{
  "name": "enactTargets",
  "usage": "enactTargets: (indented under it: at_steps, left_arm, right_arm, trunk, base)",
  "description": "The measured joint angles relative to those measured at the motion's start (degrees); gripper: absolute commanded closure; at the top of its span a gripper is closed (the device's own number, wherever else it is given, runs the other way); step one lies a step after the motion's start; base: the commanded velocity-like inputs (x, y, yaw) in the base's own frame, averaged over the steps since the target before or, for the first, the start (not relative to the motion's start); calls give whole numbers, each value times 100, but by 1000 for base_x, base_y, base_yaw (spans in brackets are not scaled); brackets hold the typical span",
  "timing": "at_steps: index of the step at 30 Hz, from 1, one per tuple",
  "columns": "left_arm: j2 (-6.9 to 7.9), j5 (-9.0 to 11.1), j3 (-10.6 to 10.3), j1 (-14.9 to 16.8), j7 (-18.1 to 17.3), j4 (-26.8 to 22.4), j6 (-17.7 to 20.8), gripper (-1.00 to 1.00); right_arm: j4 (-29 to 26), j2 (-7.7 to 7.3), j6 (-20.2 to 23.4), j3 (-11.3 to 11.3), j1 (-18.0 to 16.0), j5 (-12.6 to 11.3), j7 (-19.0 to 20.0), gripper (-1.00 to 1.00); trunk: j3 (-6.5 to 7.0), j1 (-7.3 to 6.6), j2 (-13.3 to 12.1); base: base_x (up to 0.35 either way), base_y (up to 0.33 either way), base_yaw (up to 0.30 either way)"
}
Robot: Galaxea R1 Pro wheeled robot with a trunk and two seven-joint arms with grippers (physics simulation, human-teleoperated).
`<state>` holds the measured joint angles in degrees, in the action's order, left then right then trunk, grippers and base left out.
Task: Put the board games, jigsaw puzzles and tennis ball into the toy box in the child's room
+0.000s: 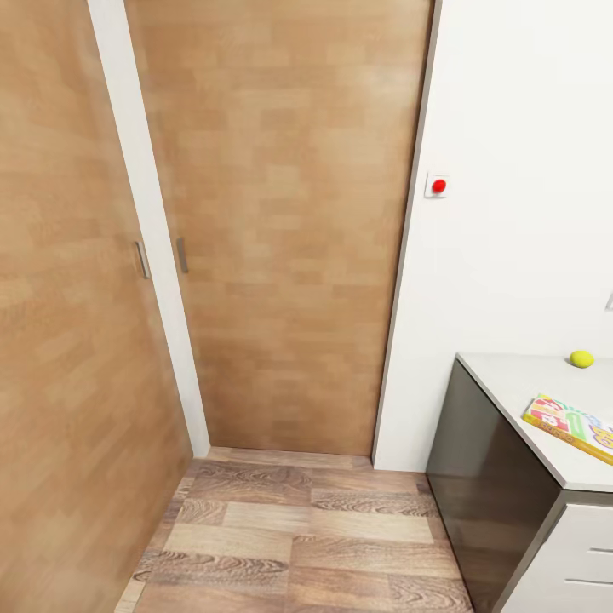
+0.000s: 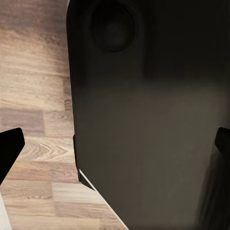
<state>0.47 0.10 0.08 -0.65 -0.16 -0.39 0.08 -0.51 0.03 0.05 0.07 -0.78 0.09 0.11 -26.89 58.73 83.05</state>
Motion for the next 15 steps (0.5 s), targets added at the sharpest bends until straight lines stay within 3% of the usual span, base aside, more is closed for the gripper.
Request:
enactTargets:
  at_steps: [15]
  left_arm:
    - [-2,2,2,-12,0,5,-2,-100]
  right_arm:
    - [-18,22,-8,4,-32,-4,-6,-100]
  trunk:
    - [0,0,0]
  base:
    - [0,0,-11]
